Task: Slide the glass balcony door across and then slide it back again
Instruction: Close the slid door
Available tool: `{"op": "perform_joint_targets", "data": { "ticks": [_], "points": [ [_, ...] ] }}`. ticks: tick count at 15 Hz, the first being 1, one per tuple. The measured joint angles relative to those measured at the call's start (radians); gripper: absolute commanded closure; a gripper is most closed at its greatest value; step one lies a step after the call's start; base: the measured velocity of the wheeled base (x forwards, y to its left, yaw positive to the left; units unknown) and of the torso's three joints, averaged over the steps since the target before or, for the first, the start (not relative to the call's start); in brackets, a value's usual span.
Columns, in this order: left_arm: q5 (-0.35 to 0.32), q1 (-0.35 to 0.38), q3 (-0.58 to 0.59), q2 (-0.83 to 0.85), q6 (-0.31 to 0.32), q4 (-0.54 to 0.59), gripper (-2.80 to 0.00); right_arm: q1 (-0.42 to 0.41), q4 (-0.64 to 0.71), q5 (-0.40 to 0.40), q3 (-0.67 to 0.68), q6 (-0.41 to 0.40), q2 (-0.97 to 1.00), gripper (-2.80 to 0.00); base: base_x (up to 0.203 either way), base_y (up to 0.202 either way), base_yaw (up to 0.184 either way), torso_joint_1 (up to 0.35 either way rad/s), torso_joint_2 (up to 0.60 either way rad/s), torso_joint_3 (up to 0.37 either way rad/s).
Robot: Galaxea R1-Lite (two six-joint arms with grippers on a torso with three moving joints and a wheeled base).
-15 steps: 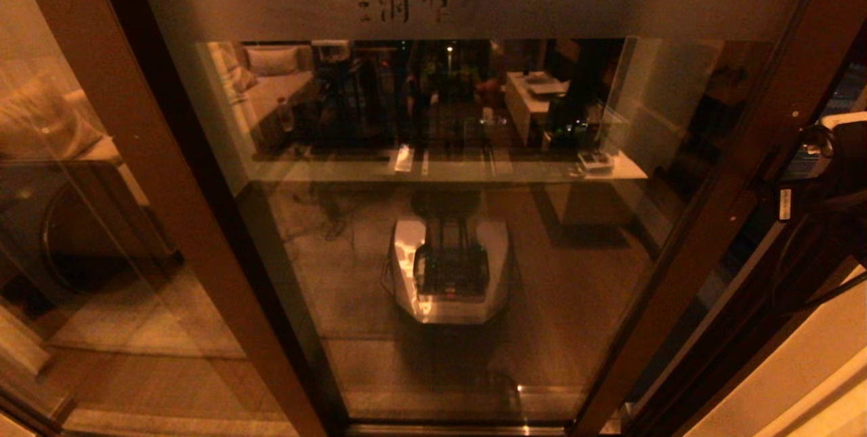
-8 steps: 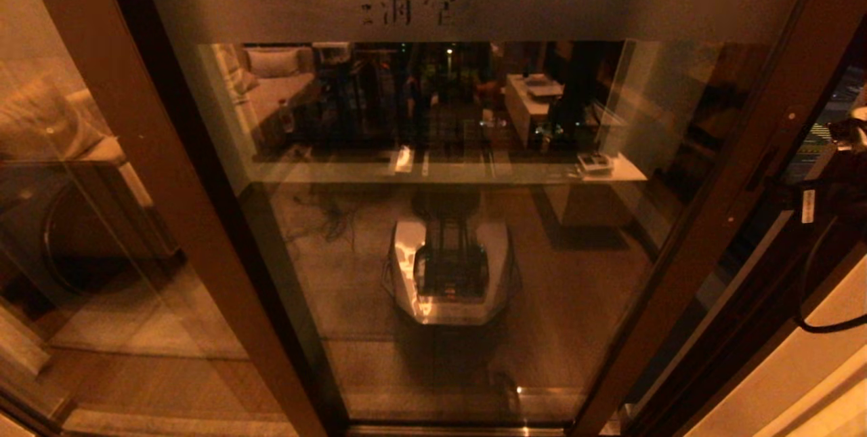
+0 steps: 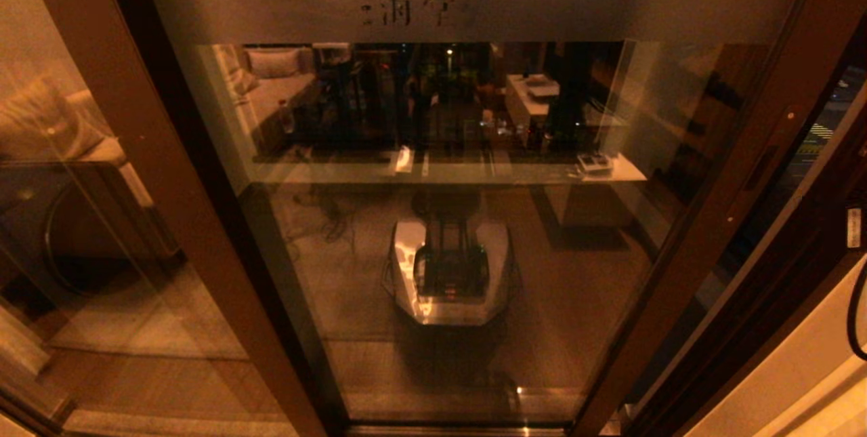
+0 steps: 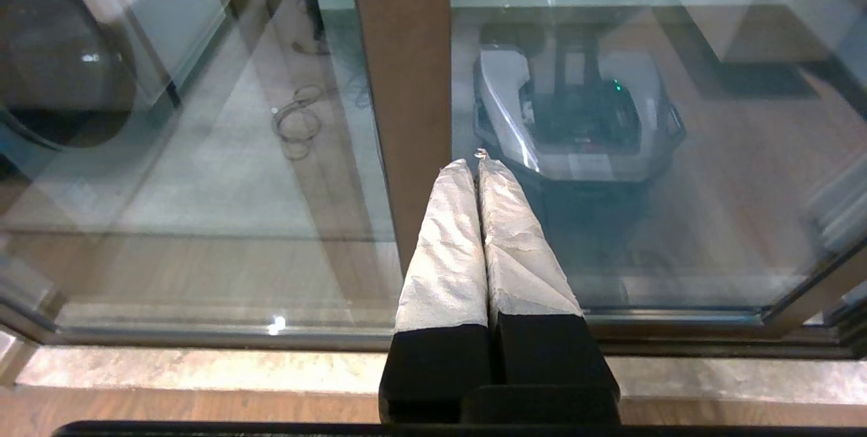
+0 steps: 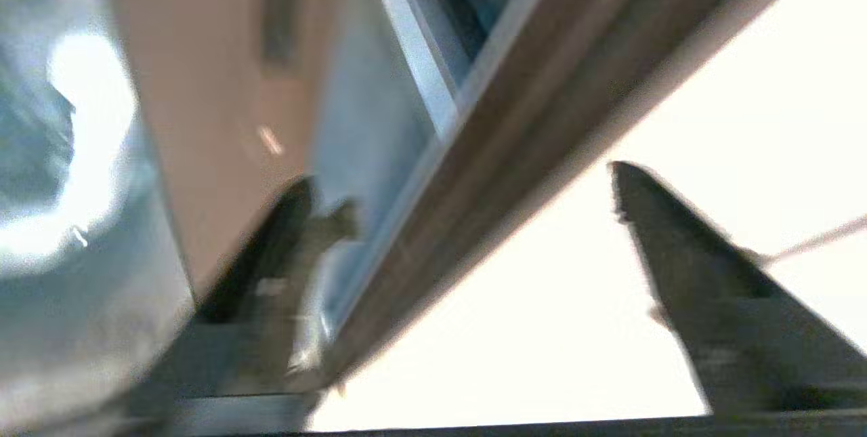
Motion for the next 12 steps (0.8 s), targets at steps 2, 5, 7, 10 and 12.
{"op": "perform_joint_targets", "data": {
  "ticks": [2,5,7,10,12],
  "points": [
    [0.0,0.0,0.0,0.0,0.0,0.0,0.0,0.013,0.114,-0.059,-0.032,0.052,-0.017,0.0,0.0,0.0,0.0,0.0,0.0,0.0],
    [0.0,0.0,0.0,0.0,0.0,0.0,0.0,0.037,0.159,-0.139,-0.067,0.099,-0.019,0.0,0.0,0.0,0.0,0.0,0.0,0.0],
    [0.0,0.0,0.0,0.0,0.0,0.0,0.0,0.06,0.186,-0.161,-0.091,0.135,-0.002,0.0,0.0,0.0,0.0,0.0,0.0,0.0],
    [0.0,0.0,0.0,0.0,0.0,0.0,0.0,0.125,0.231,-0.187,-0.15,0.228,0.068,0.0,0.0,0.0,0.0,0.0,0.0,0.0],
    [0.0,0.0,0.0,0.0,0.0,0.0,0.0,0.176,0.22,-0.199,-0.186,0.277,0.133,0.0,0.0,0.0,0.0,0.0,0.0,0.0]
  ]
}}
